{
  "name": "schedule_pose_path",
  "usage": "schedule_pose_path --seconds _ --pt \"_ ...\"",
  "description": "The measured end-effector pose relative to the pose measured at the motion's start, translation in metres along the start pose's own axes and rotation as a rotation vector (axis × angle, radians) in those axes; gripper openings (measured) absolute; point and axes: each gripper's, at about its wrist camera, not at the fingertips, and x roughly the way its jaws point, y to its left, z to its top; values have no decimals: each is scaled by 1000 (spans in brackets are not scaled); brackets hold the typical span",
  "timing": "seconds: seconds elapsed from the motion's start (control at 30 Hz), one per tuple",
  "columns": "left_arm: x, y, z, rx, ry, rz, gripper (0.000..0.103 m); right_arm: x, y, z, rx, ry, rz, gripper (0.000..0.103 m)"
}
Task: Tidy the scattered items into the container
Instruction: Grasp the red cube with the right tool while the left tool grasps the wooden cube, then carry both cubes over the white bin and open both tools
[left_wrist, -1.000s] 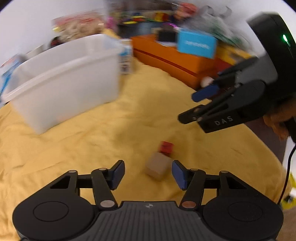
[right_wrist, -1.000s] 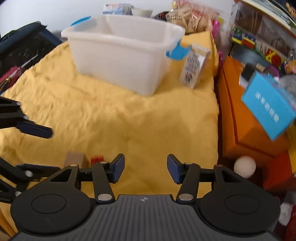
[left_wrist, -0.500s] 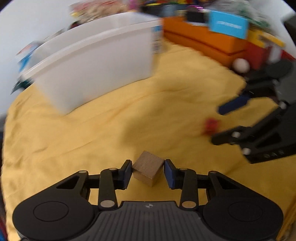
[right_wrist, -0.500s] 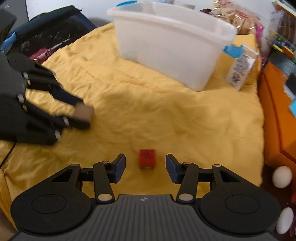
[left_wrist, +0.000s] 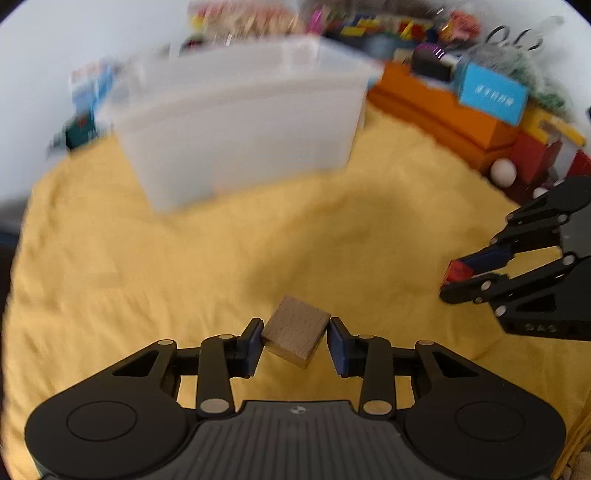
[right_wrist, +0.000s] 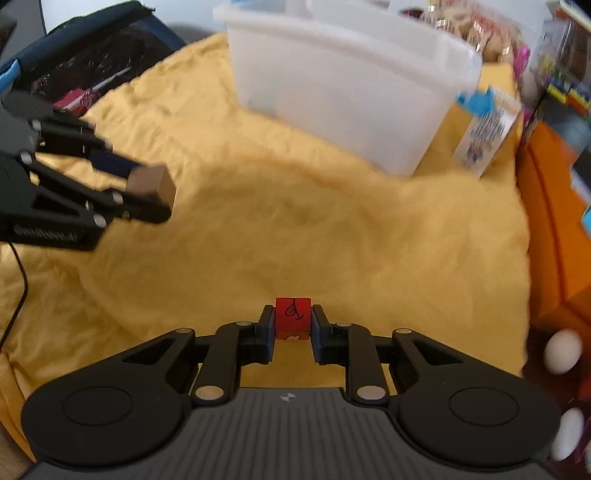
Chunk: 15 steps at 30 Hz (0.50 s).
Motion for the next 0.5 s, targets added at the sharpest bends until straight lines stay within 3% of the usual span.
schedule_pose_path --seconds 0.23,0.4,0.5 --pt "-38 32 96 67 -192 58 41 -42 -22 79 -2 -215 -89 22" --pt "-23 61 163 69 -235 134 41 -54 -49 151 52 -357 -158 22" --pt "-2 82 193 16 -218 152 41 -40 -60 186 103 -374 -191 22"
